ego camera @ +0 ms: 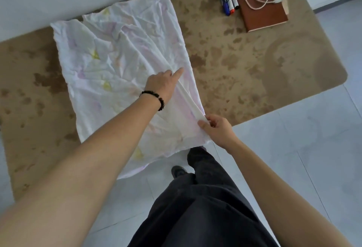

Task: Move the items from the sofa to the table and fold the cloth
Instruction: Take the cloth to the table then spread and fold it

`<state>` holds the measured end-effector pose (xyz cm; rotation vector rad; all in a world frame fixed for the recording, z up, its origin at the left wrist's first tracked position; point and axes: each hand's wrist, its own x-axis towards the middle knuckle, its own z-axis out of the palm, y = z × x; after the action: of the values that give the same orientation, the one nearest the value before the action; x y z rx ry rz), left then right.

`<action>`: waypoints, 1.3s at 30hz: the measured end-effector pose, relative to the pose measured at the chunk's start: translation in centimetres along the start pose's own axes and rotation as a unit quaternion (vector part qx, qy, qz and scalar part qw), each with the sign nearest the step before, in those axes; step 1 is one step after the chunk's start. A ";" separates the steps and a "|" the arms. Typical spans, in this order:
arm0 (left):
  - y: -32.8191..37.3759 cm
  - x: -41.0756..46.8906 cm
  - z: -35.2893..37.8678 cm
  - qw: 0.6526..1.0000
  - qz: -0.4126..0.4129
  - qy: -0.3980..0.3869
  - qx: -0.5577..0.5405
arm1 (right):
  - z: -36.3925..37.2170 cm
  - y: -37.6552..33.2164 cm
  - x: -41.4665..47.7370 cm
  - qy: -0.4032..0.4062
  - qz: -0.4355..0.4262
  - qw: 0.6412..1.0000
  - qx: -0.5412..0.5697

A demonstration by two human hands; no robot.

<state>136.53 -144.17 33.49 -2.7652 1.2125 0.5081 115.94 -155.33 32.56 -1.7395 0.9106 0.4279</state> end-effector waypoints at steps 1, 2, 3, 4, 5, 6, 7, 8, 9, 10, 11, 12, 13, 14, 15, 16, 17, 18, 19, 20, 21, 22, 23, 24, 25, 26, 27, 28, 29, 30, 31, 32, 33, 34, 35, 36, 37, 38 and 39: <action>0.0 1.6 -0.6 1.000 0.007 -0.023 0.020 | -0.2 0.2 0.0 0.001 -0.005 1.000 0.007; -0.3 2.9 -0.9 0.998 0.015 -0.045 0.042 | -0.3 0.4 0.1 -0.001 -0.008 1.000 0.012; -0.7 4.0 -1.0 0.996 0.025 -0.054 0.066 | -0.5 0.6 0.2 -0.006 -0.010 1.000 0.014; -1.1 4.8 -1.0 0.995 0.033 -0.047 0.081 | -0.6 0.6 0.2 -0.015 -0.010 1.000 0.013; -1.4 5.5 -1.1 0.996 0.036 -0.025 0.077 | -0.7 0.6 0.2 -0.024 -0.009 1.000 0.006; -1.4 6.2 -1.0 0.998 0.039 0.008 0.057 | -0.8 0.6 0.2 -0.032 -0.008 0.999 -0.009; -1.2 6.8 -1.0 0.997 0.045 0.042 0.036 | -0.9 0.5 0.2 -0.039 -0.008 0.999 -0.037; -0.7 7.3 -1.0 0.996 0.057 0.073 0.019 | -1.0 0.5 0.5 -0.044 -0.009 0.996 -0.074; -0.2 7.8 -0.9 0.992 0.070 0.100 0.004 | -1.1 0.4 0.8 -0.047 -0.009 0.992 -0.116; 0.3 8.3 -0.7 0.989 0.086 0.116 -0.014 | -1.1 0.4 1.3 -0.047 -0.004 0.987 -0.157; 0.7 8.6 -0.3 0.988 0.100 0.115 -0.029 | -1.3 0.4 1.9 -0.046 0.011 0.980 -0.192; 1.0 8.8 0.4 0.988 0.107 0.101 -0.046 | -1.4 0.3 2.5 -0.046 0.032 0.974 -0.221; 1.2 9.0 1.1 0.989 0.106 0.076 -0.066 | -1.6 0.1 3.1 -0.050 0.055 0.965 -0.251; 1.3 9.0 1.6 0.990 0.098 0.053 -0.087 | -1.8 -0.3 3.7 -0.062 0.072 0.953 -0.287; 1.2 9.0 2.1 0.990 0.084 0.037 -0.111 | -2.0 -0.7 4.2 -0.080 0.080 0.939 -0.326; 1.1 9.0 2.2 0.988 0.070 0.028 -0.137 | -2.3 -1.3 4.6 -0.103 0.085 0.924 -0.359; 0.9 9.0 2.0 0.985 0.055 0.010 -0.165 | -2.6 -1.9 5.0 -0.128 0.090 0.908 -0.388; 0.5 9.1 1.7 0.979 0.042 -0.015 -0.198 | -3.0 -2.6 5.4 -0.151 0.094 0.891 -0.418; -0.1 9.0 1.0 0.971 0.029 -0.045 -0.234 | -3.4 -3.4 5.7 -0.170 0.096 0.872 -0.449; -0.9 8.8 0.3 0.961 0.014 -0.068 -0.269 | -3.8 -4.3 6.2 -0.182 0.097 0.855 -0.475; -1.7 8.5 -0.4 0.952 -0.004 -0.071 -0.297 | -4.2 -5.5 6.6 -0.182 0.095 0.849 -0.487; -2.7 8.1 -1.0 0.947 -0.024 -0.057 -0.315 | -4.4 -6.9 7.1 -0.168 0.089 0.855 -0.482; -3.9 7.8 -1.8 0.945 -0.047 -0.030 -0.321 | -4.5 -8.5 7.7 -0.138 0.074 0.870 -0.467; -5.2 7.6 -2.4 0.948 -0.068 0.008 -0.311 | -4.3 -10.1 8.4 -0.095 0.048 0.888 -0.447; -6.7 7.4 -2.6 0.952 -0.087 0.049 -0.288 | -3.8 -11.8 9.3 -0.054 0.009 0.906 -0.420; -8.5 7.2 -2.8 0.955 -0.105 0.087 -0.262 | -3.1 -13.4 10.3 -0.022 -0.037 0.922 -0.384; -10.4 7.2 -2.8 0.955 -0.126 0.115 -0.243 | -2.1 -15.0 11.3 -0.003 -0.084 0.935 -0.346; -12.4 7.1 -2.8 0.951 -0.152 0.133 -0.233 | -1.1 -16.6 12.4 0.007 -0.128 0.939 -0.318; -14.4 7.2 -2.7 0.945 -0.183 0.143 -0.229 | 0.0 -18.2 13.4 0.013 -0.170 0.937 -0.305; -16.3 7.2 -2.6 0.938 -0.215 0.146 -0.228 | 1.3 -19.7 14.6 0.020 -0.208 0.930 -0.302; -18.2 7.3 -2.5 0.931 -0.246 0.148 -0.225 | 2.7 -21.0 15.8 0.028 -0.243 0.921 -0.304; -19.9 7.4 -2.5 0.925 -0.273 0.146 -0.221 | 4.2 -22.4 17.1 0.033 -0.270 0.911 -0.308; -21.5 7.5 -2.6 0.921 -0.291 0.144 -0.215 | 5.8 -23.7 18.2 0.037 -0.288 0.906 -0.307; -23.2 7.7 -2.5 0.922 -0.299 0.140 -0.205 | 7.4 -25.0 19.3 0.042 -0.300 0.903 -0.304; -24.7 7.9 -2.4 0.925 -0.298 0.132 -0.193 | 9.1 -26.2 20.4 0.049 -0.310 0.899 -0.305; -26.2 8.1 -2.3 0.930 -0.296 0.119 -0.181 | 10.6 -27.1 21.5 0.057 -0.320 0.892 -0.315; -27.6 8.4 -2.2 0.934 -0.298 0.104 -0.168 | 11.8 -27.9 22.6 0.064 -0.326 0.883 -0.331; -28.9 8.6 -2.0 0.936 -0.303 0.088 -0.153 | 12.7 -28.4 23.7 0.062 -0.326 0.874 -0.356; -30.0 8.7 -1.8 0.938 -0.309 0.079 -0.133 | 13.1 -28.8 24.7 0.054 -0.321 0.864 -0.385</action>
<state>164.31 -130.14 30.52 -3.2326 0.2420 0.4077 155.36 -148.48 29.80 -2.6844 0.1536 0.2501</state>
